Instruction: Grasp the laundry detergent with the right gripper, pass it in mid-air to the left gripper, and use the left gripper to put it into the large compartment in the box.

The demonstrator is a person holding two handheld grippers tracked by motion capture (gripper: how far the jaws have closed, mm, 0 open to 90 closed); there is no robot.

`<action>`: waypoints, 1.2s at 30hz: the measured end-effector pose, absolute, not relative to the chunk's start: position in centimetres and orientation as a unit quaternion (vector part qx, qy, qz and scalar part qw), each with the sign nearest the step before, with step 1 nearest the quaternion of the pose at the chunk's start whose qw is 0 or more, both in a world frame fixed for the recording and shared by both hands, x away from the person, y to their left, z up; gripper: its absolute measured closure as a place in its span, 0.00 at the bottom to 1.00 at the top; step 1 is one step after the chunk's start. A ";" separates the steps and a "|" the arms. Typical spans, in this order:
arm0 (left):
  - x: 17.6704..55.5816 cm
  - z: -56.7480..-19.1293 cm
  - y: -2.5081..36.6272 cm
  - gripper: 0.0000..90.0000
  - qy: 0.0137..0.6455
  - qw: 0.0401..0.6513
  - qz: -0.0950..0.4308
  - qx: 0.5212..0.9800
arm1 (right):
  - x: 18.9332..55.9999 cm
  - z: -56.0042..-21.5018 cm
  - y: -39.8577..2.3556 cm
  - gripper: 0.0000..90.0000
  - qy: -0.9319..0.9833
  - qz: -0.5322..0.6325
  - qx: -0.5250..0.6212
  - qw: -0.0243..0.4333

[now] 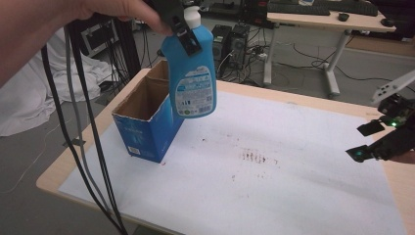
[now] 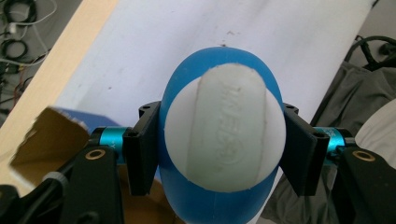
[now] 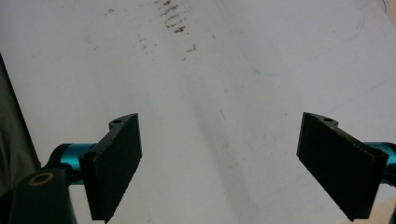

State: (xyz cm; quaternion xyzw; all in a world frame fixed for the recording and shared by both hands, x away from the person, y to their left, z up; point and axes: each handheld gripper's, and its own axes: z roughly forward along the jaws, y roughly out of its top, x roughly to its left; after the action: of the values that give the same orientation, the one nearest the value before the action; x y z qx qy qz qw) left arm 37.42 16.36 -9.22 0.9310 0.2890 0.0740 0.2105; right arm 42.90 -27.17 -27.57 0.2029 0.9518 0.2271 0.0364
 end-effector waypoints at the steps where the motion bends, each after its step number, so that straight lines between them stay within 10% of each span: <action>1: 37.3 -9.0 16.7 0.42 0.295 0.212 0.077 0.928 | 43.0 -27.6 -27.4 0.15 0.952 0.225 0.205 0.037; 36: 38.6 -11.7 25.9 0.42 0.468 0.168 0.133 0.857 | 44.5 -28.1 -30.4 0.15 0.945 0.212 0.246 0.039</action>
State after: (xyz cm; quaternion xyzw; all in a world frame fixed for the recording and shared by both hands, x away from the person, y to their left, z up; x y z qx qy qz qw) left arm 38.56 25.89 -11.72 0.8572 0.4683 0.1333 0.1678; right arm 44.47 -30.37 -28.07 0.2455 0.9451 0.2122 0.0388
